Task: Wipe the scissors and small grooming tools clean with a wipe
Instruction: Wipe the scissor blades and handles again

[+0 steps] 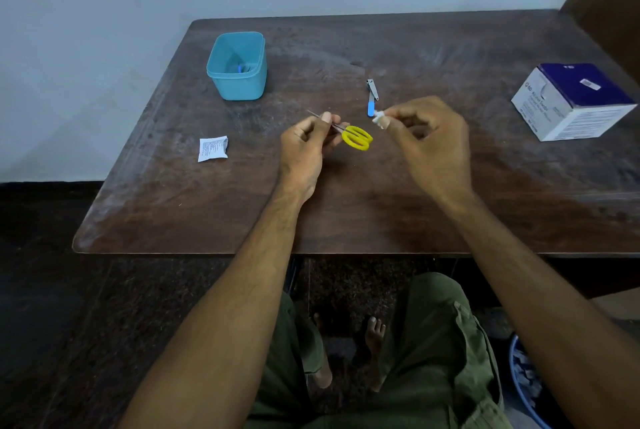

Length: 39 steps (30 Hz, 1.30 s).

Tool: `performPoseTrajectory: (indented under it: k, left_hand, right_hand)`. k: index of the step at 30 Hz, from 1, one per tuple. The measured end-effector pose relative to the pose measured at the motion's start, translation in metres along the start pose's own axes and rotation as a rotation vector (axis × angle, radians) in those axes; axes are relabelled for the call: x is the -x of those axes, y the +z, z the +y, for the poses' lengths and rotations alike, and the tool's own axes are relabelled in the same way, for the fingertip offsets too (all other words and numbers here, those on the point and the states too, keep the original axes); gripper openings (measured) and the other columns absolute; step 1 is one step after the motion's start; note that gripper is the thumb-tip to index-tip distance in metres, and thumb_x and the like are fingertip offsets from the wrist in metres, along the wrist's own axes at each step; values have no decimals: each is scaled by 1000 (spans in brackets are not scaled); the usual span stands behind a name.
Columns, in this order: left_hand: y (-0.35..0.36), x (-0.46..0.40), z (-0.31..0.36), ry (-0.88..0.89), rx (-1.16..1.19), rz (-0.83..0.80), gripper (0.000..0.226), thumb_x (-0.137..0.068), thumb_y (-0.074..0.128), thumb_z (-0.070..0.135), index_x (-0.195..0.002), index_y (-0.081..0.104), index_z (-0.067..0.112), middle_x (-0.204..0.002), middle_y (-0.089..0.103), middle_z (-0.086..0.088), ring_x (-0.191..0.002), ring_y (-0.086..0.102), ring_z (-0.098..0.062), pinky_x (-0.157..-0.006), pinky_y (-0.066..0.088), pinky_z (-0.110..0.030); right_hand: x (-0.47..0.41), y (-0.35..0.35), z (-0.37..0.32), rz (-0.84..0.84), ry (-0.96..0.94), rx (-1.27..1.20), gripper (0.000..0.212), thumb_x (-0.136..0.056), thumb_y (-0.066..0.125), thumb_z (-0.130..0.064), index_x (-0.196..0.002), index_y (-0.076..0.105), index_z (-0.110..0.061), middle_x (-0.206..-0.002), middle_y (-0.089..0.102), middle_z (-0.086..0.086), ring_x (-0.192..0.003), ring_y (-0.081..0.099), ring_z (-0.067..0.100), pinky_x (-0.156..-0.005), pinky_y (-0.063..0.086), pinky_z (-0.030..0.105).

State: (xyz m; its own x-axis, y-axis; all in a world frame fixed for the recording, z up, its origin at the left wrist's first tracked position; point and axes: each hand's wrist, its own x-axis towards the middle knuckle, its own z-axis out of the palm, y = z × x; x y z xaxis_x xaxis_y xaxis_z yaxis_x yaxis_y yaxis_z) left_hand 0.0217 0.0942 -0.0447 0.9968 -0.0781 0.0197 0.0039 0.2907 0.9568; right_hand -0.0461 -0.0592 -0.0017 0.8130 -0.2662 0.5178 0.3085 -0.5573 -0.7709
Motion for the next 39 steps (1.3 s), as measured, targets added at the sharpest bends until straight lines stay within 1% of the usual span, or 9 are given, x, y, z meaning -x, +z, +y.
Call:
performPoseTrajectory:
  k: [2, 5, 9, 12, 17, 24, 29, 33, 39]
  left_hand:
    - [0, 1, 0, 10, -29, -11, 21, -99, 49, 11, -86, 66, 9, -75, 74, 3, -74, 68, -4, -66, 51, -14]
    - [-1, 2, 0, 38, -59, -25, 20, -99, 50, 9, -87, 66, 11, -73, 73, 5, -73, 68, -4, -68, 51, -16]
    - [0, 3, 0, 65, -73, -30, 18, -98, 51, 8, -88, 67, 9, -73, 73, 6, -70, 67, -5, -68, 52, -20]
    - [-1, 2, 0, 76, -85, -22, 18, -98, 51, 9, -89, 67, 8, -75, 73, 5, -71, 66, -7, -70, 53, -23]
    - [0, 2, -1, 78, -99, -31, 16, -98, 52, 9, -93, 66, 4, -72, 72, 7, -72, 66, -3, -71, 53, -20]
    - [-2, 2, -1, 83, -137, -45, 17, -97, 53, 11, -91, 69, 7, -73, 68, 3, -73, 62, -9, -80, 50, -35]
    - [1, 1, -1, 67, -110, -18, 18, -98, 50, 8, -95, 67, 1, -77, 70, 2, -73, 66, -4, -72, 55, -20]
    - [1, 2, -1, 71, -108, -33, 18, -98, 51, 7, -95, 67, 0, -72, 69, 5, -71, 65, -4, -73, 55, -20]
    - [0, 2, -1, 65, -93, -3, 18, -98, 51, 7, -96, 66, -3, -76, 68, -1, -71, 64, -4, -70, 53, -18]
  right_hand:
    - [-6, 2, -1, -83, -5, 116, 9, -84, 72, -18, -91, 78, -15, -86, 68, 2, -71, 60, 8, -67, 45, 16]
    - [-8, 13, -5, -236, -50, 308, 10, -86, 69, -20, -90, 78, -16, -82, 67, 5, -75, 60, 21, -71, 48, 36]
    - [-5, 33, -8, -383, -104, 517, 18, -91, 57, -21, -86, 72, -14, -86, 60, 5, -85, 57, 25, -68, 46, 39]
    - [-6, 38, -7, -390, -94, 528, 18, -92, 56, -19, -90, 73, -13, -90, 61, 6, -87, 57, 26, -71, 47, 40]
    - [-8, 33, -6, -291, -80, 461, 16, -89, 60, -17, -91, 75, -13, -78, 55, -1, -79, 54, 19, -68, 38, 30]
    - [-5, 44, -11, -377, -134, 532, 22, -96, 51, -21, -96, 71, -11, -99, 62, 9, -93, 58, 28, -75, 47, 43]
    - [0, 29, -2, -354, -92, 592, 21, -93, 54, -19, -89, 70, -5, -90, 60, 12, -87, 56, 30, -70, 40, 40]
    - [-4, 31, -10, -335, -121, 551, 20, -93, 53, -15, -91, 71, -6, -92, 63, 11, -89, 57, 28, -74, 42, 39]
    - [-11, 35, -16, -437, -63, 621, 24, -94, 49, -17, -95, 69, -4, -101, 61, 13, -95, 56, 32, -78, 45, 43]
